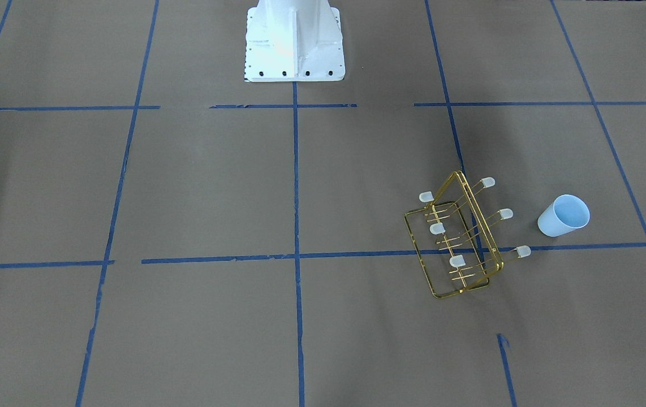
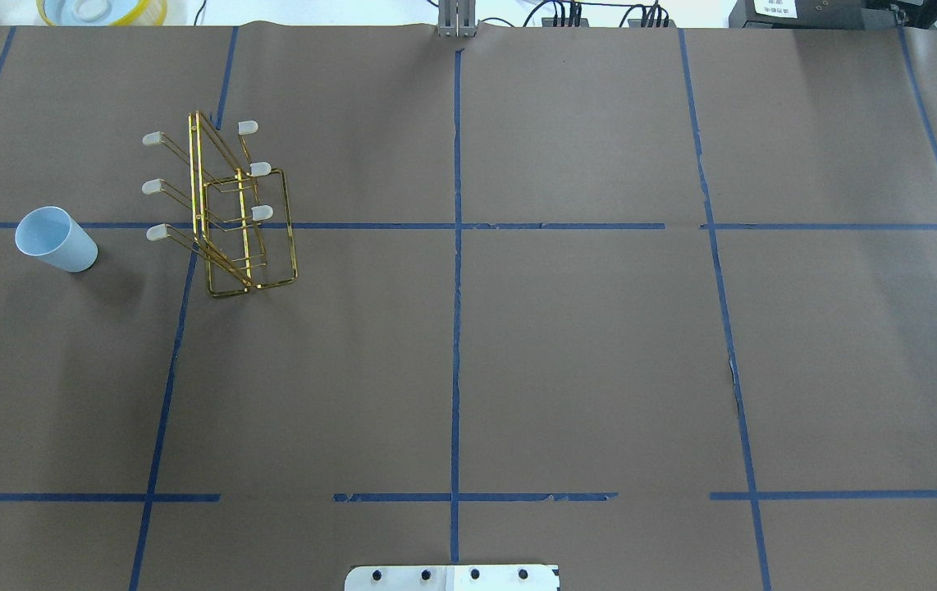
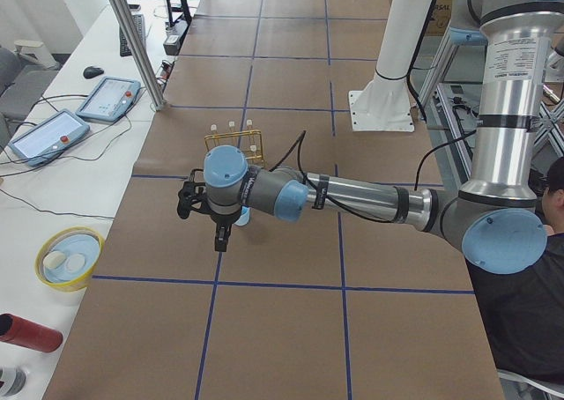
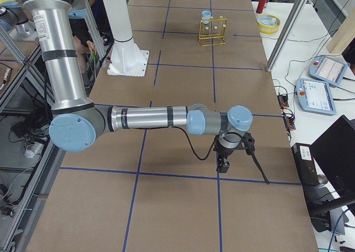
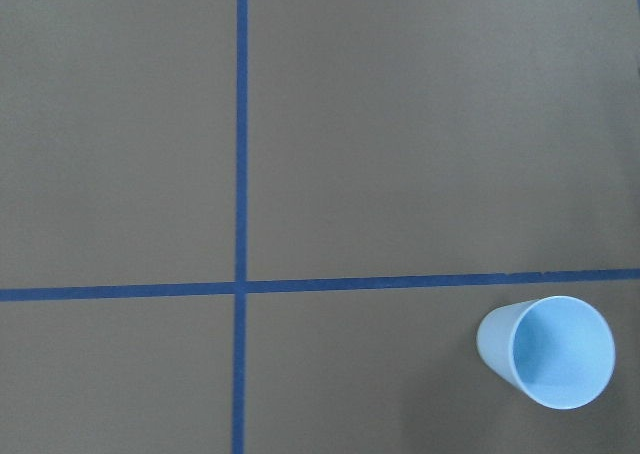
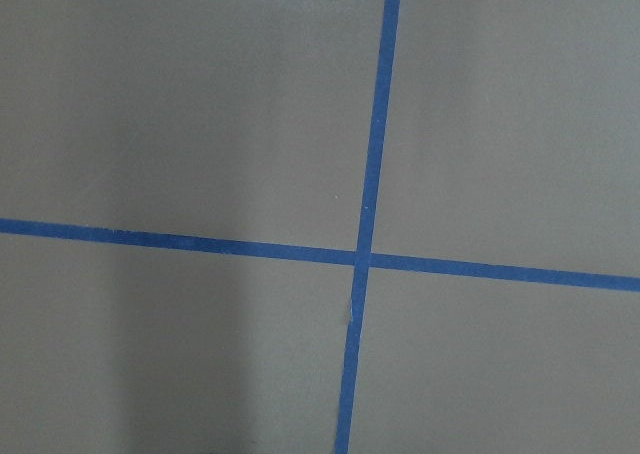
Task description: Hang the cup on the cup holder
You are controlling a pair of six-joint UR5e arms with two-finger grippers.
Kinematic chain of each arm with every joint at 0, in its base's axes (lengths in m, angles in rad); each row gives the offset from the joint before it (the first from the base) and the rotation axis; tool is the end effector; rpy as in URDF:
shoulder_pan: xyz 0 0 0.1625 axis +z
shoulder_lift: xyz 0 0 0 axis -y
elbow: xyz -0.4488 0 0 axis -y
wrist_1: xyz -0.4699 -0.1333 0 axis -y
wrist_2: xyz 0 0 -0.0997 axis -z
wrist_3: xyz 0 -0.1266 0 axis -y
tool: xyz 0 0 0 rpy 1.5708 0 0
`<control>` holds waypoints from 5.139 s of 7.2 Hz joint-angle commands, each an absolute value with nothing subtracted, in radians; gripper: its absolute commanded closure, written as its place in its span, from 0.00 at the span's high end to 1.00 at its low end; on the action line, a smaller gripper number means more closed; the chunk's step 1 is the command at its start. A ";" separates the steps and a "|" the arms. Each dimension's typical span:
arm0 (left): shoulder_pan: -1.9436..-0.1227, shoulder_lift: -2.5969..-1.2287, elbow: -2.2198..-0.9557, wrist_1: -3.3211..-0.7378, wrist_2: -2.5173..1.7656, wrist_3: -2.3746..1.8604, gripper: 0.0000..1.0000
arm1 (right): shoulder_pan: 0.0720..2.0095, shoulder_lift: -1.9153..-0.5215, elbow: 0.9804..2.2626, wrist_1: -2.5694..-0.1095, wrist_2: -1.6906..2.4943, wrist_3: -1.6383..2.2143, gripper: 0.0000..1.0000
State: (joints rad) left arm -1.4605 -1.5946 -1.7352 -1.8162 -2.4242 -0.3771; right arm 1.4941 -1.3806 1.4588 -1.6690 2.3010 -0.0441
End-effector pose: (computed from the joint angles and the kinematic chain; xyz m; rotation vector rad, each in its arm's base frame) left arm 0.0281 -0.5983 0.5569 0.1919 0.9117 -0.0623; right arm -0.0012 -0.6529 0.6628 -0.0310 -0.7301 -0.1081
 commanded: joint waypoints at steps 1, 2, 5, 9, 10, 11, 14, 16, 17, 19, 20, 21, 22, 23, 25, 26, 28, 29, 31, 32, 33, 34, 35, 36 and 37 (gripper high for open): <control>-1.396 -1.591 -1.767 -2.056 -2.276 -0.632 1.00 | 1.494 -1.381 1.459 -1.669 2.301 -0.044 1.00; -1.393 -1.591 -1.769 -2.109 -2.237 -0.646 1.00 | 1.494 -1.381 1.459 -1.669 2.301 -0.043 1.00; -1.259 -1.569 -1.865 -2.131 -2.072 -0.756 1.00 | 1.494 -1.381 1.459 -1.669 2.301 -0.044 1.00; -0.983 -1.433 -1.919 -2.443 -1.617 -1.018 1.00 | 1.494 -1.381 1.459 -1.669 2.301 -0.043 1.00; -0.909 -1.392 -1.916 -2.517 -1.511 -1.066 1.00 | 1.494 -1.381 1.459 -1.669 2.301 -0.044 1.00; -0.849 -1.358 -1.911 -2.573 -1.418 -1.083 1.00 | 1.494 -1.381 1.459 -1.669 2.301 -0.044 1.00; -0.642 -1.305 -1.840 -2.679 -1.084 -1.270 1.00 | 1.494 -1.381 1.459 -1.669 2.301 -0.044 1.00; -0.588 -1.315 -1.769 -2.688 -0.947 -1.270 1.00 | 1.494 -1.381 1.459 -1.669 2.301 -0.044 1.00; -0.568 -1.340 -1.729 -2.683 -0.892 -1.270 1.00 | 1.494 -1.381 1.459 -1.669 2.301 -0.043 1.00; -0.557 -1.414 -1.658 -2.680 -0.867 -1.272 1.00 | 1.494 -1.381 1.459 -1.669 2.301 -0.044 1.00; -0.542 -1.416 -1.652 -2.680 -0.841 -1.269 1.00 | 1.494 -1.381 1.459 -1.669 2.301 -0.044 1.00; -0.516 -1.417 -1.628 -2.680 -0.789 -1.270 1.00 | 1.494 -1.381 1.459 -1.669 2.301 -0.044 1.00; -0.496 -1.423 -1.602 -2.681 -0.746 -1.272 1.00 | 1.494 -1.381 1.459 -1.669 2.301 -0.044 1.00; -0.473 -1.428 -1.591 -2.680 -0.718 -1.287 1.00 | 1.494 -1.381 1.459 -1.669 2.301 -0.044 1.00; -0.446 -1.430 -1.579 -2.683 -0.692 -1.298 1.00 | 1.494 -1.381 1.459 -1.669 2.301 -0.044 1.00; -0.442 -1.451 -1.545 -2.684 -0.677 -1.310 1.00 | 1.494 -1.381 1.459 -1.669 2.301 -0.043 1.00; -0.442 -1.488 -1.497 -2.695 -0.667 -1.325 1.00 | 1.494 -1.381 1.459 -1.669 2.301 -0.044 1.00; -0.442 -1.493 -1.479 -2.720 -0.670 -1.325 1.00 | 1.494 -1.381 1.459 -1.669 2.301 -0.044 1.00; -0.442 -1.546 -1.419 -2.727 -0.676 -1.324 1.00 | 1.494 -1.381 1.459 -1.669 2.301 -0.044 1.00; -0.445 -1.548 -1.410 -2.727 -0.699 -1.318 1.00 | 1.494 -1.381 1.459 -1.669 2.301 -0.044 1.00; -0.474 -1.546 -1.379 -2.741 -0.706 -1.316 1.00 | 1.494 -1.381 1.459 -1.669 2.301 -0.044 1.00; -0.498 -1.548 -1.356 -2.750 -0.715 -1.315 1.00 | 1.494 -1.381 1.459 -1.669 2.301 -0.044 1.00; -0.524 -1.558 -1.344 -2.750 -0.744 -1.313 1.00 | 1.494 -1.381 1.459 -1.669 2.301 -0.044 1.00; -0.526 -1.589 -1.315 -2.750 -0.750 -1.313 1.00 | 1.494 -1.381 1.459 -1.669 2.301 -0.044 1.00; -0.526 -1.615 -1.295 -2.752 -0.755 -1.315 1.00 | 1.494 -1.381 1.459 -1.669 2.301 -0.044 1.00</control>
State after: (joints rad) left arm -0.5214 -1.5842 -1.3219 -2.7503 -0.7454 -1.3137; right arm 1.4941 -1.3806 1.4589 -1.6690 2.3010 -0.0445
